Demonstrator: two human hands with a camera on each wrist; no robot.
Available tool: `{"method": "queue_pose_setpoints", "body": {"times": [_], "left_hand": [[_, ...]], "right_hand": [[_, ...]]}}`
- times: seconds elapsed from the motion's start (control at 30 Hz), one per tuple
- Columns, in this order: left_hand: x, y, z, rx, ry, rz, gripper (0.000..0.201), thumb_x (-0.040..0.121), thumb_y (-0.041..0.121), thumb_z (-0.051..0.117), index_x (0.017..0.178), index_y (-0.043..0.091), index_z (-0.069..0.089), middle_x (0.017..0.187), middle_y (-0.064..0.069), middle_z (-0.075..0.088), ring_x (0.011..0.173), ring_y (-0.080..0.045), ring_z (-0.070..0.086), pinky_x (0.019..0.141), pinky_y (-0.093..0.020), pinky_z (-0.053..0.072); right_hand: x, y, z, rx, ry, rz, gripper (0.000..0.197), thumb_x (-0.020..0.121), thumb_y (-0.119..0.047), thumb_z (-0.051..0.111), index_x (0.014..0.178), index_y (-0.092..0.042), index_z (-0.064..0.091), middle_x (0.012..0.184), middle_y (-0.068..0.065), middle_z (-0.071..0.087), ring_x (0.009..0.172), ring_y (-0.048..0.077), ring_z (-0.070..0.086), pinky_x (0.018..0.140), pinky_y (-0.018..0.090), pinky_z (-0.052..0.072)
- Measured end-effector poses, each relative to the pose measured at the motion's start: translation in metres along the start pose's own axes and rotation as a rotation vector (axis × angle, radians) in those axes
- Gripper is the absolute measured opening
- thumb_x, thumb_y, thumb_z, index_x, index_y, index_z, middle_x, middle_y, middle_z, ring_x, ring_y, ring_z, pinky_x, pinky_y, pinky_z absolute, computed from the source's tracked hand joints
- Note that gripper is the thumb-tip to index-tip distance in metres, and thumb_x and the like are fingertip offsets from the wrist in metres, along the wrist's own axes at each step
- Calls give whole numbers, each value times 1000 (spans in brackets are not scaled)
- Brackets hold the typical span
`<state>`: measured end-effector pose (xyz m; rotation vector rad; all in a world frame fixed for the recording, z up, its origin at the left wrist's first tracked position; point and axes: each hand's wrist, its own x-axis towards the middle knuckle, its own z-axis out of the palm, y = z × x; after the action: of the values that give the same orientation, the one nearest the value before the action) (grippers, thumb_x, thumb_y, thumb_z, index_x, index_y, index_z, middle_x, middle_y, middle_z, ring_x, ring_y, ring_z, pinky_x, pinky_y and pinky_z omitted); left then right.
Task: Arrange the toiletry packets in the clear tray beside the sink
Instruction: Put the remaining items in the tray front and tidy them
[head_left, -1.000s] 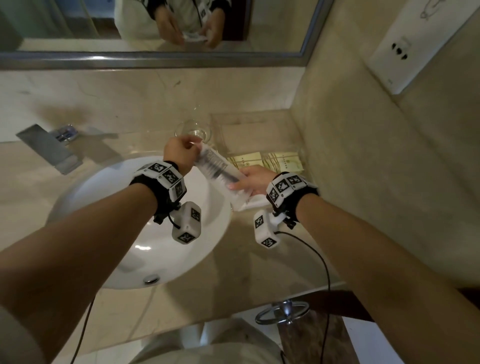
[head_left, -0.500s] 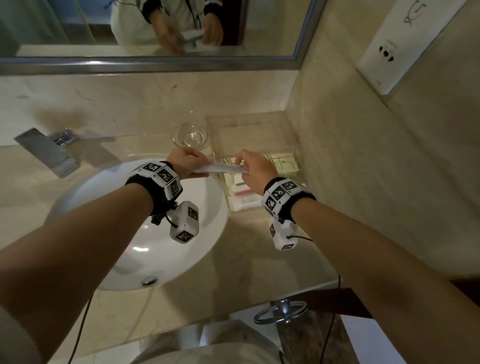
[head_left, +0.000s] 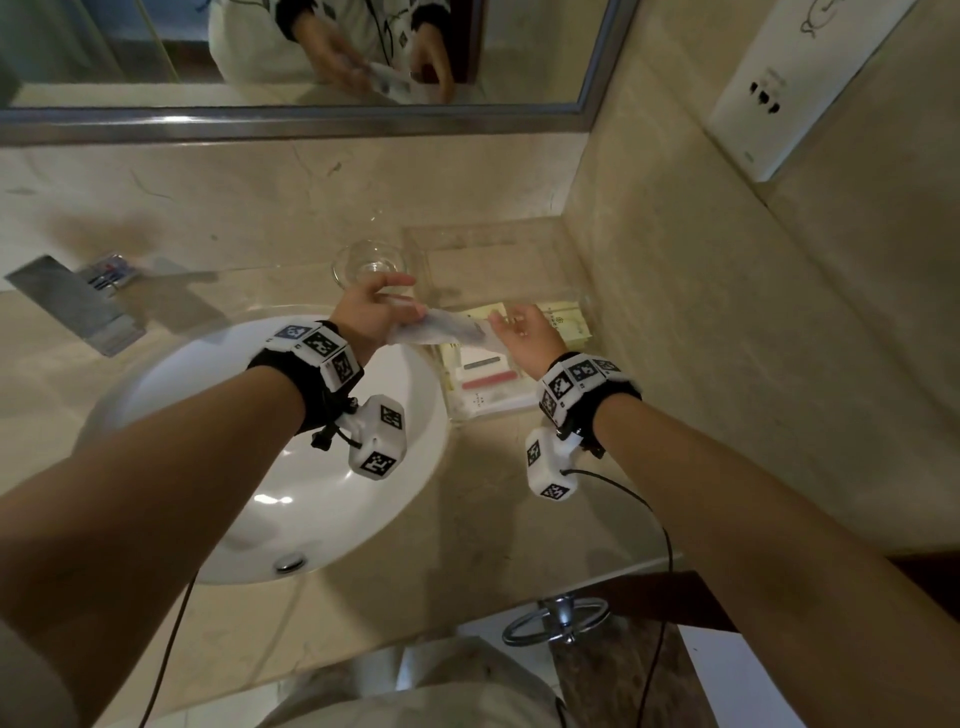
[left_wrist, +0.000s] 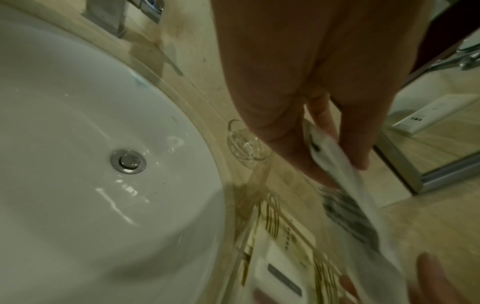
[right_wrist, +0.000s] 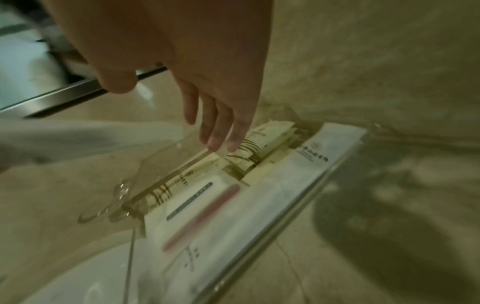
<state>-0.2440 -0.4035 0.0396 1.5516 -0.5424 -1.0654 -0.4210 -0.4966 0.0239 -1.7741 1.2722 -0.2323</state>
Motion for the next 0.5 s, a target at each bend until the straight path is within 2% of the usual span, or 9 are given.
{"method": "queue_pose_setpoints", "body": {"times": [0.1,0.17,0.2,0.23,0.3,0.37,0.47,0.5], "left_hand": [[-4,1,3,22,-120,-34,40,82,-10,57,111,17,52,87,-6,61,79,-18,60,66,-24,55],[-7,4,4,49,-194,-50,49,83,-13,54,120,18,48,89,-6,62,80,-17,61,62,-19,56],[-8,4,6,64,-219,-48,53,82,-14,54,124,18,45,89,-5,62,81,-17,61,61,-19,56],[-8,5,7,78,-236,-43,57,82,-14,54,128,18,43,89,-5,62,81,-17,61,61,-19,56],[-8,7,9,97,-249,-34,65,82,-14,55,134,19,39,89,-5,61,80,-17,60,60,-19,56],[-7,7,11,107,-239,-42,71,81,-13,57,139,21,35,91,-5,58,80,-16,59,61,-20,56],[-4,7,14,74,-190,-47,77,79,-12,60,143,21,30,92,-3,56,82,-15,58,72,-27,55],[-2,8,15,63,-170,-45,77,79,-12,61,143,19,30,92,-3,55,82,-15,58,71,-27,55]], "right_hand": [[-1,-1,-7,32,-11,-9,51,97,-42,40,132,-6,47,121,-1,54,111,19,53,88,28,41],[-4,-2,-10,23,-73,-76,43,98,-33,44,128,-4,53,120,5,59,112,21,56,87,26,41],[-4,-2,-12,19,-130,-101,40,96,-29,48,127,-5,55,123,7,60,114,22,57,88,27,43],[-6,-3,-14,13,-203,-122,37,95,-26,52,125,-5,57,123,6,61,112,21,59,88,22,44],[-7,-6,-14,-2,-348,-106,35,91,-25,58,121,-7,60,113,4,65,100,15,61,87,16,45],[-4,-6,-13,-77,-408,-80,41,87,-29,64,123,-9,60,111,3,64,103,16,58,92,24,44],[-2,-8,-15,-144,-447,-69,41,86,-30,65,121,-10,61,105,1,63,101,19,58,82,26,43],[-3,-9,-16,-138,-464,-75,38,86,-28,64,119,-9,62,105,3,64,100,21,59,82,28,43]]}}
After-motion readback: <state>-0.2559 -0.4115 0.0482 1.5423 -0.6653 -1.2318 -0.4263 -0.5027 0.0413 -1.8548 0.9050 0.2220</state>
